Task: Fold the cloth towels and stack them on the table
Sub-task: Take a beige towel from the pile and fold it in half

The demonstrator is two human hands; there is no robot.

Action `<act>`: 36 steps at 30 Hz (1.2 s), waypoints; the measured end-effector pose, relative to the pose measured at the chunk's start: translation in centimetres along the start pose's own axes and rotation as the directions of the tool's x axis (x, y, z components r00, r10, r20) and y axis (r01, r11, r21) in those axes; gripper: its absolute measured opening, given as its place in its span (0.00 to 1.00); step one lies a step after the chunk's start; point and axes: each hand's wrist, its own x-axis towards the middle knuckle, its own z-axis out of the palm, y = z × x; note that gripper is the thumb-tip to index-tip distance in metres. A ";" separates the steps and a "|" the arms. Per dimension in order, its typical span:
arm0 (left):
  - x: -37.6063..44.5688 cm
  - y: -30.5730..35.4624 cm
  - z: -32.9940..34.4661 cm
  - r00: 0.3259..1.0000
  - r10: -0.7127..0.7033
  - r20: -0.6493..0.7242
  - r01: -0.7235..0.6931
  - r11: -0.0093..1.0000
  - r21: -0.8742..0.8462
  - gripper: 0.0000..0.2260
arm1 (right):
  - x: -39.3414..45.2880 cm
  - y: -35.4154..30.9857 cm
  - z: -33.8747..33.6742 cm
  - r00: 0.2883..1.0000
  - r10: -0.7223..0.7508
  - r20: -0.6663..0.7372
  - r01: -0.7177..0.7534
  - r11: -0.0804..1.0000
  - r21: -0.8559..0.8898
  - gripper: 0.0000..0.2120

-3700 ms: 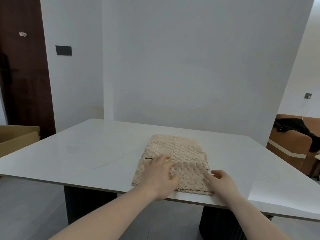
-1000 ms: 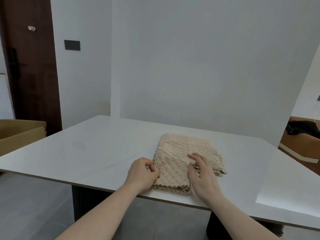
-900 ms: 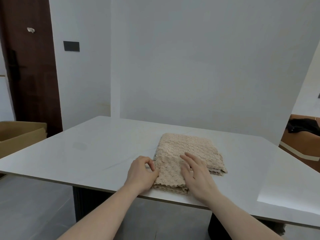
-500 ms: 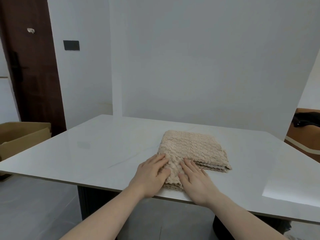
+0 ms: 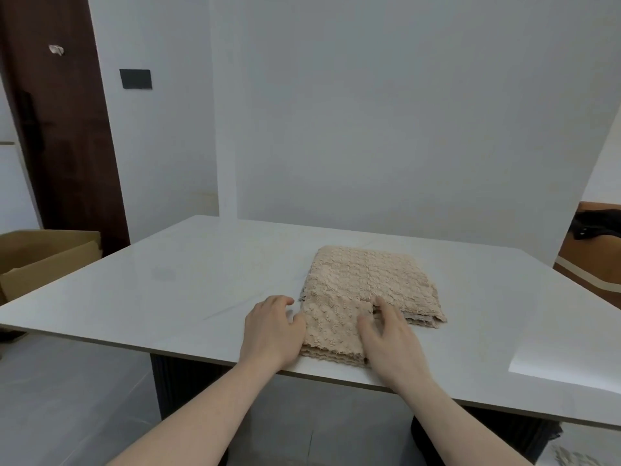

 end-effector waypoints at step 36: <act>0.4 5.9 -7.2 0.782 -0.262 0.566 0.455 0.860 -0.231 0.14 | 3.6 -5.6 -6.0 0.739 0.419 0.528 -0.580 0.794 0.182 0.41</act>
